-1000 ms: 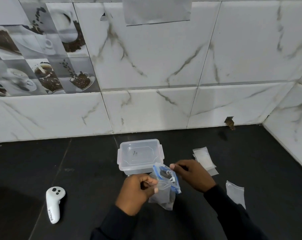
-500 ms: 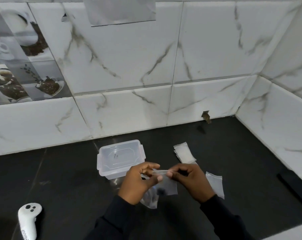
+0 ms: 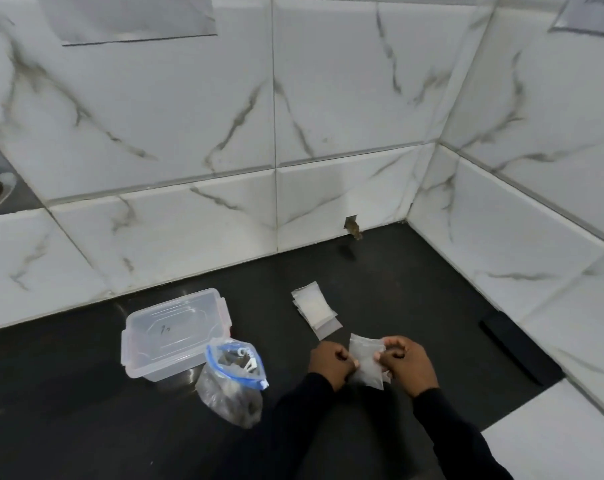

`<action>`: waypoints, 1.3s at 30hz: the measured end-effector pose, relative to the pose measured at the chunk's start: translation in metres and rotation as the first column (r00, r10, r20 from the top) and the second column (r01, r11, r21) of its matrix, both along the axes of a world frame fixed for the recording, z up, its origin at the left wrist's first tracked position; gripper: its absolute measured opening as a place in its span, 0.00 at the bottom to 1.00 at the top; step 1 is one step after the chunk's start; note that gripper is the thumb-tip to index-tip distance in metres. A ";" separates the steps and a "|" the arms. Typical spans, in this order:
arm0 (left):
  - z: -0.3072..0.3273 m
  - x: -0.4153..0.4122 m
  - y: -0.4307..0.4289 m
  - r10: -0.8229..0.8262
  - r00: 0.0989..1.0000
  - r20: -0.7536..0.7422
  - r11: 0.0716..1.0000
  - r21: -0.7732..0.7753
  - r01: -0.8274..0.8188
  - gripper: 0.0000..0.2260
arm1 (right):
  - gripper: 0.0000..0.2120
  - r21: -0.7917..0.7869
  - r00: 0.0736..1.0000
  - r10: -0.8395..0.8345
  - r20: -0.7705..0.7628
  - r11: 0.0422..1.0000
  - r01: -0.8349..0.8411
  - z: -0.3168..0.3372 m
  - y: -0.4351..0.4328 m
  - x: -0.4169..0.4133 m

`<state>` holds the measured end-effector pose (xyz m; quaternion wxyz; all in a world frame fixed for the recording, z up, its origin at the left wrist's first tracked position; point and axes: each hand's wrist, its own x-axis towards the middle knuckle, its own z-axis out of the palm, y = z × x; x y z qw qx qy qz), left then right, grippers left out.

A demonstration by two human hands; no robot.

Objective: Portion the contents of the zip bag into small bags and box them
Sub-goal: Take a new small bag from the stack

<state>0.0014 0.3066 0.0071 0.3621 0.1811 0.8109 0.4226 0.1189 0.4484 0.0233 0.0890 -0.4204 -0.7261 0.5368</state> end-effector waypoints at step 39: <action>0.035 -0.099 0.001 0.648 0.615 0.449 0.530 0.314 -0.787 0.10 | 0.10 0.283 0.932 0.315 -0.179 0.924 -0.258 0.014 -0.029 -0.142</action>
